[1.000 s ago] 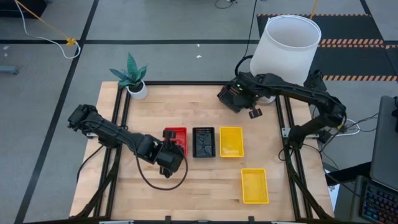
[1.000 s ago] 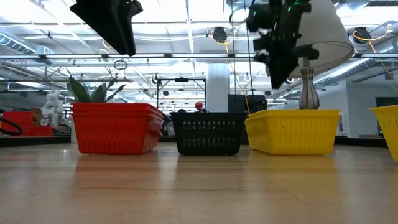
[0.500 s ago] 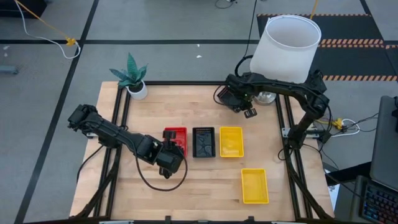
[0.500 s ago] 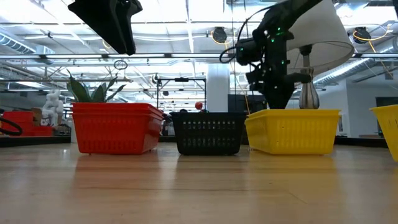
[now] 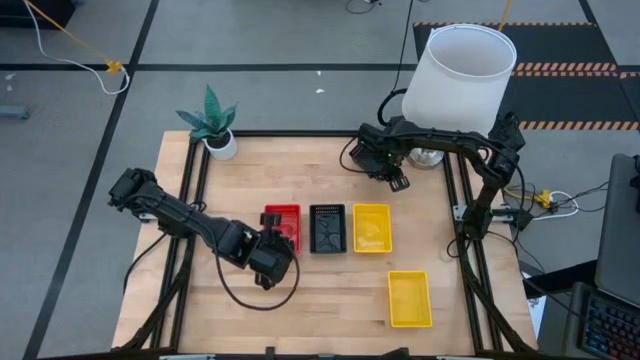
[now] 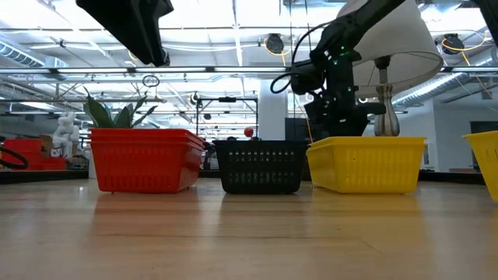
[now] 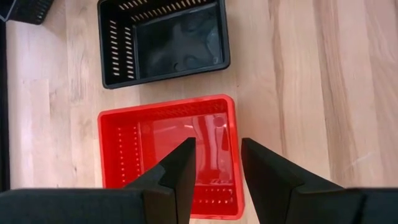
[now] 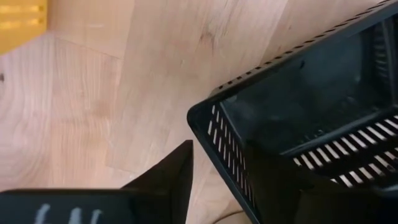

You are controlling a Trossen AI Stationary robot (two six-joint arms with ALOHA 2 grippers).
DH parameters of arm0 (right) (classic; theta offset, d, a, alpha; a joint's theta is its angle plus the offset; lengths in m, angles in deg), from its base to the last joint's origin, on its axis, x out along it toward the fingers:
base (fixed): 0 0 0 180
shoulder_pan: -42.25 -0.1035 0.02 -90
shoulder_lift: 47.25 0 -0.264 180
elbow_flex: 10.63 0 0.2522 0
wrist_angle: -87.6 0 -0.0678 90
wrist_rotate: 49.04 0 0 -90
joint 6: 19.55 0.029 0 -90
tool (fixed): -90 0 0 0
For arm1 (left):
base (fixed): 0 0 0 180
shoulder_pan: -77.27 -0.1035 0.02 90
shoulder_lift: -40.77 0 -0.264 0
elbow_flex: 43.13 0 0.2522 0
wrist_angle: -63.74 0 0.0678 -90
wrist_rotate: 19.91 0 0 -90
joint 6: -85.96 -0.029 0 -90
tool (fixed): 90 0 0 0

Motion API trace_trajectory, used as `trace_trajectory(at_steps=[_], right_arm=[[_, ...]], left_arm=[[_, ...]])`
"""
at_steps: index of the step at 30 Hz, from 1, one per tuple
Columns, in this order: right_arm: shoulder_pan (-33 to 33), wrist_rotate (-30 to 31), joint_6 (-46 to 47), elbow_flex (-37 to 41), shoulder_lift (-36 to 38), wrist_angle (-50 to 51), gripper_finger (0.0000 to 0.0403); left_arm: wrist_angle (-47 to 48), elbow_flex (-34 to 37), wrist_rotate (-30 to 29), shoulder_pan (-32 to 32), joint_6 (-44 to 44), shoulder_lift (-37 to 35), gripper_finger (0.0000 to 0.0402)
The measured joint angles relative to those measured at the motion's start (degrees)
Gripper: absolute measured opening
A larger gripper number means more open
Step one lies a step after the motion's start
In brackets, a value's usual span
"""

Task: Stack baskets by color
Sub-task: Stack the top black bin on top of the bottom black bin

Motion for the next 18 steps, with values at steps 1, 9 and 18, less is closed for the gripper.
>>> trace_trajectory(at_steps=[1,9,18], right_arm=[[0.0,0.0,0.0,0.0,0.0,0.0,0.0143],[0.0,0.5,-3.4,4.1,0.0,-4.2,0.0139],[-0.3,4.6,-4.6,9.2,0.0,-11.7,0.0075]], left_arm=[[0.0,0.0,0.0,0.2,0.0,0.0,0.0131],[0.0,0.0,0.0,1.6,2.5,0.0,0.0131],[0.0,0.0,-0.1,2.8,3.9,0.0,0.0131]])
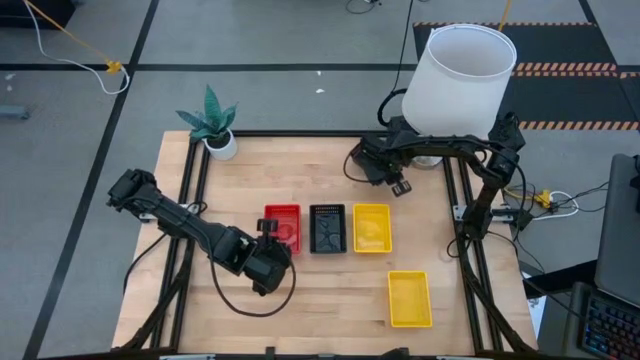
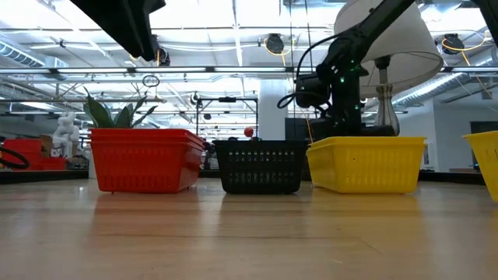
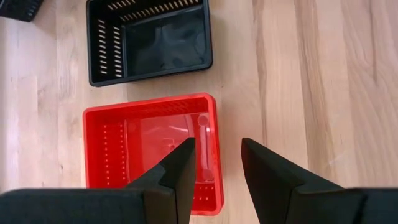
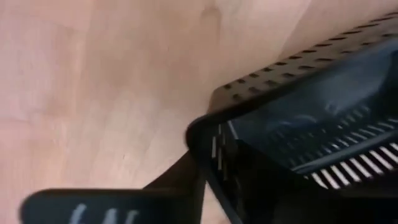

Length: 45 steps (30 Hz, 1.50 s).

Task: Stack baskets by color
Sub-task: Stack the top black bin on top of the bottom black bin

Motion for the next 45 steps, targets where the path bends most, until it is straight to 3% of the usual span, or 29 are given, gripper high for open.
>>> trace_trajectory(at_steps=[7,20,24,37,45], right_arm=[[-1.9,3.4,3.5,0.0,1.1,0.3,0.0005],[-12.9,3.5,16.5,0.0,12.2,-0.7,0.0002],[-18.0,8.0,24.2,-0.2,15.6,-0.2,0.0002],[-30.7,9.1,56.6,-14.2,16.4,9.1,0.0001],[-36.3,9.1,66.8,-21.2,16.4,10.7,0.0]], left_arm=[[0.0,0.0,-0.1,0.0,0.0,0.0,0.0131],[0.0,0.0,-0.1,0.0,-0.3,0.0,0.0131],[0.1,0.0,-0.1,0.0,-0.6,0.0,0.0131],[1.0,0.0,-1.1,-1.5,-1.5,-1.4,0.0131],[5.3,0.0,-5.2,-1.2,0.6,-3.3,0.0131]])
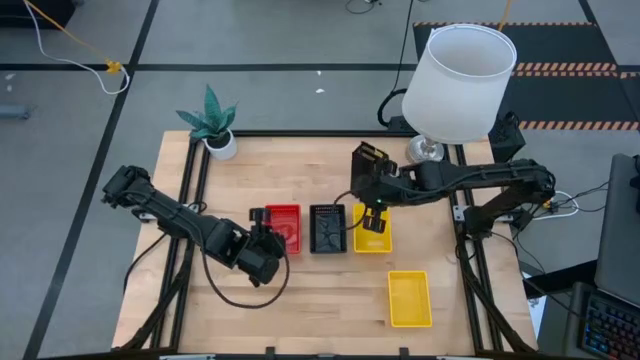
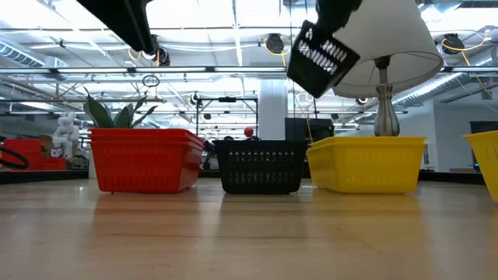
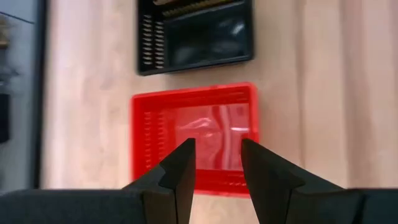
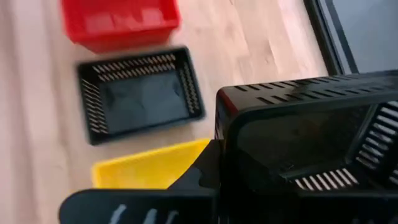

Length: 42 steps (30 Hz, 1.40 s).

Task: Stack baskets by color
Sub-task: Stack the top black bin on top of the bottom black bin

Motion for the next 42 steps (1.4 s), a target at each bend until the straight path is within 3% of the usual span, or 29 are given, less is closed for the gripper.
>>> trace_trajectory(at_steps=[8,12,23,28,42], right_arm=[[-7.3,0.3,4.8,-11.2,-6.8,2.3,0.0],[-10.1,3.3,4.9,-18.9,-13.2,8.2,0.0],[-11.8,0.0,6.4,-38.7,-29.2,18.2,0.0],[-11.8,-1.7,6.4,-40.1,-31.4,19.0,0.0],[-12.1,-1.5,10.9,-39.8,-32.3,16.7,0.0]], left_arm=[[0.4,7.3,-7.8,-0.3,3.1,-10.7,0.0131],[-4.1,12.4,-8.0,-0.5,3.9,-18.7,0.0131],[-15.1,23.5,-8.0,0.1,1.2,-33.0,0.0131],[-15.3,26.8,-7.5,0.2,2.4,-35.4,0.0131],[-16.1,27.1,-6.9,0.3,3.5,-35.6,0.0131]])
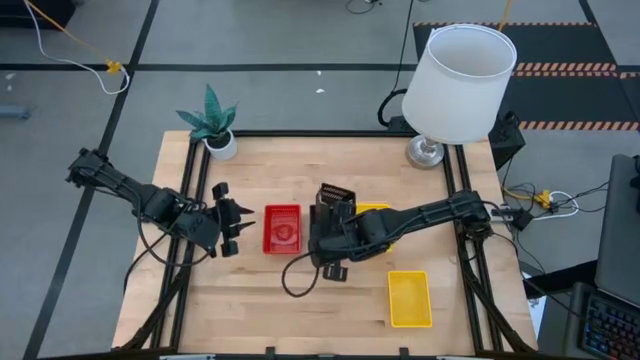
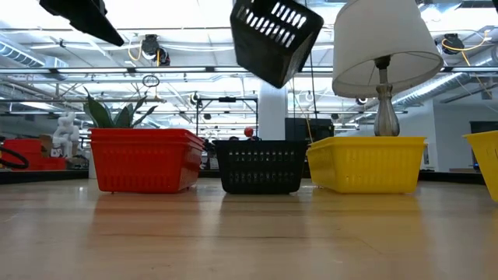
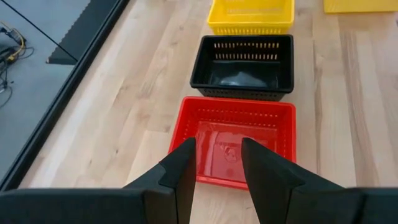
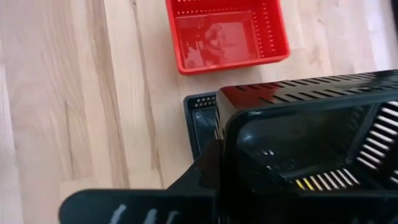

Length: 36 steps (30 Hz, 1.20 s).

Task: Stack baskets by color
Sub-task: Stack the top black bin on top of the bottom black bin

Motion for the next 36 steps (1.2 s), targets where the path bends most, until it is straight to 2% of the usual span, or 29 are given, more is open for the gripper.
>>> trace_trajectory(at_steps=[25,36], right_arm=[[0.1,1.5,-2.2,0.1,-10.9,-0.7,0.0],[0.2,1.5,-5.0,1.7,-12.4,-2.0,0.0]], left_arm=[[0.0,0.0,0.1,0.0,0.5,0.0,0.0131],[-0.6,0.0,0.1,0.0,0.5,0.1,0.0131]])
